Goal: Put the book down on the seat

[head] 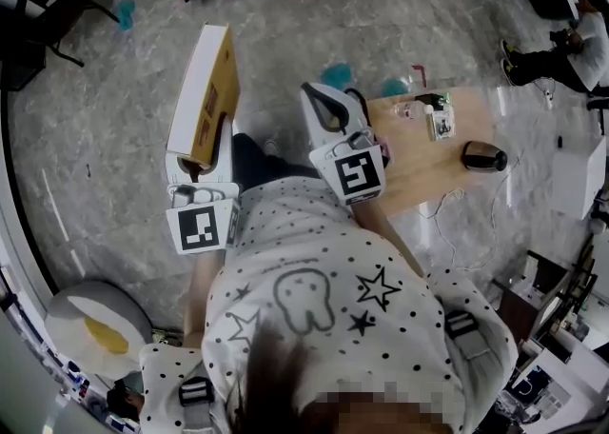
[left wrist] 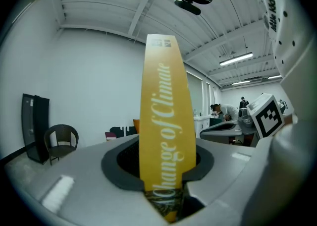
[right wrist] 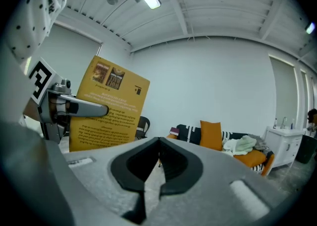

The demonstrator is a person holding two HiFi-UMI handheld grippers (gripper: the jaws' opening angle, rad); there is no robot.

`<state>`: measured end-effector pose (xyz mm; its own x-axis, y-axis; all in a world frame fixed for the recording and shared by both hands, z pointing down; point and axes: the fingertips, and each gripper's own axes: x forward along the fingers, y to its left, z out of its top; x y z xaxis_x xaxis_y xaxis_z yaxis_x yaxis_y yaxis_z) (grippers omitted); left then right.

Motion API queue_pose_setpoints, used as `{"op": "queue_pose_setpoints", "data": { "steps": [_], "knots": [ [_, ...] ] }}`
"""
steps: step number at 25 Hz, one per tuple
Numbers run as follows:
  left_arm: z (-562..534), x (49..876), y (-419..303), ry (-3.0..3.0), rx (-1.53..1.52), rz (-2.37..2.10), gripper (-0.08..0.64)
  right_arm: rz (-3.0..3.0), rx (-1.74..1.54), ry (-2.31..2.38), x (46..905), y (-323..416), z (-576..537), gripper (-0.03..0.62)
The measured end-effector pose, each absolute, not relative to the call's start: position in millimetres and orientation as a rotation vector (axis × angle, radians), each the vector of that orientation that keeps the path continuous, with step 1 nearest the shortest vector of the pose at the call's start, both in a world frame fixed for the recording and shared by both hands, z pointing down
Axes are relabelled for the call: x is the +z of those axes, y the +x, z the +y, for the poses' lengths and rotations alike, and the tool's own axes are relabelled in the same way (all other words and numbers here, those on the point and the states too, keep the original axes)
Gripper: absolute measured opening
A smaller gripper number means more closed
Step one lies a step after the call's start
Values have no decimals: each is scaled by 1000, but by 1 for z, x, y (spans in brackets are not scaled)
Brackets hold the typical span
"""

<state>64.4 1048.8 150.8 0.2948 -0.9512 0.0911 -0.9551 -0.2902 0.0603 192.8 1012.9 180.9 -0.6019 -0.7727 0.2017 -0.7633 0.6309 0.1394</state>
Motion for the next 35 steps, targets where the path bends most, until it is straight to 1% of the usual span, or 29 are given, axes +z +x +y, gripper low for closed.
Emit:
{"op": "queue_pose_setpoints", "data": {
  "steps": [5,10,23,35],
  "knots": [
    [1032,149,57,2418,39,-1810,144,-2630,-46,1281,179,193,999,-5],
    [999,153,33,2388,40,-1823,144,-2586,-9,1293,185,184,973,-5],
    [885,142,-51,2456,36,-1753,144,-2492,-56,1426,172,120,865,-4],
    [849,153,-68,2471,45,-1682,144,-2452,-15,1453,181,99,835,-3]
  ]
}}
